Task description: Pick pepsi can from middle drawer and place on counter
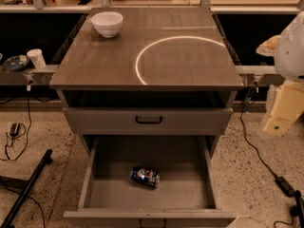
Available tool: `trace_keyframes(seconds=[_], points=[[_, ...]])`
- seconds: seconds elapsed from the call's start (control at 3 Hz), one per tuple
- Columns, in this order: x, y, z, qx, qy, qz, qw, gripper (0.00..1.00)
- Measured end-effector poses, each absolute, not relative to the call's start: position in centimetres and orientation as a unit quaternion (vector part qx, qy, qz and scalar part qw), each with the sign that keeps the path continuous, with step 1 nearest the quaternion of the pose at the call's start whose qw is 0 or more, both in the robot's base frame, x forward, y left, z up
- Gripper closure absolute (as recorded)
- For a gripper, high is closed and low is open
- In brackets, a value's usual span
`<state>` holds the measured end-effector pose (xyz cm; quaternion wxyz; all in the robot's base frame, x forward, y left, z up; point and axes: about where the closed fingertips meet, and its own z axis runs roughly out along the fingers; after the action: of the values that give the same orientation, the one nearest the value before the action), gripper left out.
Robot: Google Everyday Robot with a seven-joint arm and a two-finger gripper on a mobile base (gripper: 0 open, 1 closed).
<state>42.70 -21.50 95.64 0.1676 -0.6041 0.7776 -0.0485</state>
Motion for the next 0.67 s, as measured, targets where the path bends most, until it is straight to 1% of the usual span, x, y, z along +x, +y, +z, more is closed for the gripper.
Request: trace_keyframes(seconds=[0.67], points=[[41.6, -21.2, 90.2, -0.61, 0.773, -0.045, 0.17, 0.0]])
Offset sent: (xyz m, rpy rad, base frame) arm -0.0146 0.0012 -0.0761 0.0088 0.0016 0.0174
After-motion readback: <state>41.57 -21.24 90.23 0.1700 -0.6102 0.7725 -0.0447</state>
